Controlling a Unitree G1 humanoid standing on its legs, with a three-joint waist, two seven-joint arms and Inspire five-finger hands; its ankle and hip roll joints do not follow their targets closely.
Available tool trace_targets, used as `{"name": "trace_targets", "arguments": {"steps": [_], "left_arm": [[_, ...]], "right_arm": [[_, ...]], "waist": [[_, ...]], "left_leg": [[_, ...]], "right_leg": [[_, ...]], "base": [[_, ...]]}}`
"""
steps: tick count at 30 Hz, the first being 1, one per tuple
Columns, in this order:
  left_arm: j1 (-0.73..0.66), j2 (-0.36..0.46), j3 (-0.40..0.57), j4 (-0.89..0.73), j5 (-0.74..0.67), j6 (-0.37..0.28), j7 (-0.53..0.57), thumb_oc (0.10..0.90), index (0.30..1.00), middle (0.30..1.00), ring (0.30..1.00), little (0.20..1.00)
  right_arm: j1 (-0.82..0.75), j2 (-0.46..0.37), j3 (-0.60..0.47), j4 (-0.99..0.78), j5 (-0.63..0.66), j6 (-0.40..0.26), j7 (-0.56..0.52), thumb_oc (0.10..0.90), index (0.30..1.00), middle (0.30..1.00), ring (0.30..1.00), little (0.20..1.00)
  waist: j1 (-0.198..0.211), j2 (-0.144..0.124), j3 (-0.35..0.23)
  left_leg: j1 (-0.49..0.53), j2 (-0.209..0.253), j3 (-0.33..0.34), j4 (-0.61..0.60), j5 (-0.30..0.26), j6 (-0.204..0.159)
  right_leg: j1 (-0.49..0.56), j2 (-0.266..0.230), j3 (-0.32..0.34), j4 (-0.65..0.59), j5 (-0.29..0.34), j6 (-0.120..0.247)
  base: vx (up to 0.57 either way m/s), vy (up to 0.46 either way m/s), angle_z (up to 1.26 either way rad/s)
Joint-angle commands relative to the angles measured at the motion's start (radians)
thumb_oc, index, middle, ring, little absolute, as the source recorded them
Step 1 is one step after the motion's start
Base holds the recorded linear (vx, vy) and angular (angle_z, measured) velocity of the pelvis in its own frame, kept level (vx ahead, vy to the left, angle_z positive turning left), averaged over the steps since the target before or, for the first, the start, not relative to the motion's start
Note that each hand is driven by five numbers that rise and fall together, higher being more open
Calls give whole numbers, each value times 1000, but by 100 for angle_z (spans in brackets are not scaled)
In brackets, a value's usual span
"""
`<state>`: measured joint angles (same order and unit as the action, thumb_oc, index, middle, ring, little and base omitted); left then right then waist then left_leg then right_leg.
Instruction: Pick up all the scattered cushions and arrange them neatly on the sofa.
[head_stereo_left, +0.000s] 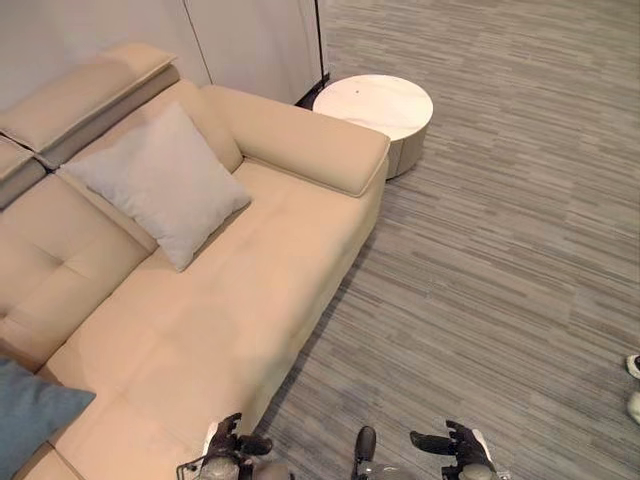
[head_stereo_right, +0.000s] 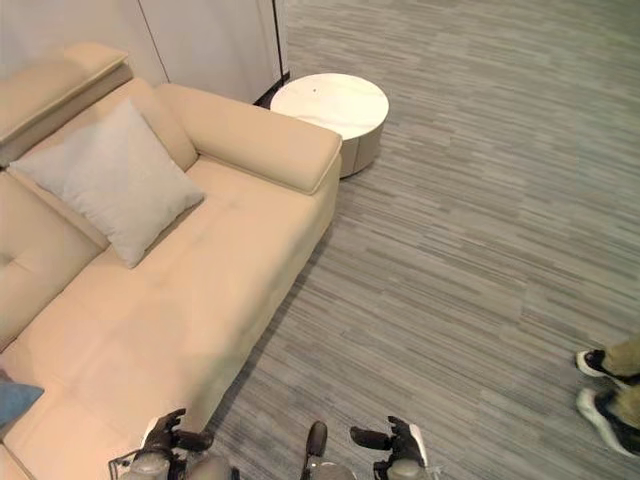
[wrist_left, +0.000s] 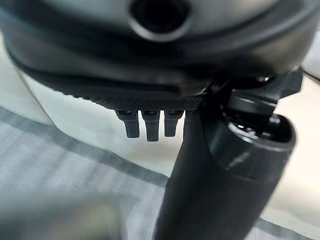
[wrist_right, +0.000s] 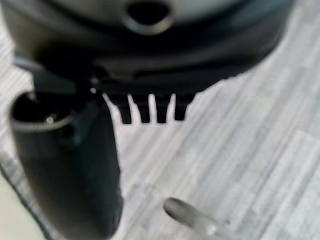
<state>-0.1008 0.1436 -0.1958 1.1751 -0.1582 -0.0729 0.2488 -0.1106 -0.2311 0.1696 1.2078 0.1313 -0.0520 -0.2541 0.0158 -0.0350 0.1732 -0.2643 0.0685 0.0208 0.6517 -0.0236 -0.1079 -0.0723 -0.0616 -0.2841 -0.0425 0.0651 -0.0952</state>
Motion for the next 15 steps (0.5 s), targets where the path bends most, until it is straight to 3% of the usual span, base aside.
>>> {"name": "trace_targets", "arguments": {"steps": [1,3,7,10,13,15], "left_arm": [[4,8,-60,-2,26,-3,11,800,900,900,900,900],[6,8,-60,-2,32,-1,11,800,900,900,900,900],[17,5,-62,5,46,1,7,800,900,900,900,900],[41,1,-47,21,44,3,0,800,900,900,900,900],[53,2,-35,30,41,4,0,800,900,900,900,900],[53,27,-12,20,28,7,-7,800,900,900,900,900]], "right_arm": [[-4,-31,12,-21,8,-21,-24,800,900,900,900,900],[0,-34,13,-28,8,-24,-28,800,900,900,900,900],[12,-29,14,-30,6,-21,-34,800,900,900,900,900],[29,-15,18,-30,-13,-16,-25,800,900,900,900,900],[39,-7,23,-18,-35,-13,-17,800,900,900,900,900],[33,-29,3,-17,-20,15,43,800,900,900,900,900]], "waist": [[22,2,32],[31,12,28],[48,37,7],[59,35,-17],[73,22,-40],[77,11,-49]], "left_leg": [[-25,-41,67,-212,-30,66],[-32,-57,91,-320,-21,70],[-51,-81,115,-493,88,58],[-11,-87,130,-542,78,82],[32,-112,103,-546,51,101],[79,-125,102,-564,24,124]], "right_leg": [[56,-34,25,61,-123,141],[91,-13,25,49,-143,147],[154,37,33,37,-182,148],[184,47,45,57,-209,157],[190,19,42,126,-222,181],[157,-20,29,260,-195,215]], "base": [[298,-70,30],[294,-19,26],[288,15,-12],[363,63,-9],[298,92,-27],[247,97,-10]]}}
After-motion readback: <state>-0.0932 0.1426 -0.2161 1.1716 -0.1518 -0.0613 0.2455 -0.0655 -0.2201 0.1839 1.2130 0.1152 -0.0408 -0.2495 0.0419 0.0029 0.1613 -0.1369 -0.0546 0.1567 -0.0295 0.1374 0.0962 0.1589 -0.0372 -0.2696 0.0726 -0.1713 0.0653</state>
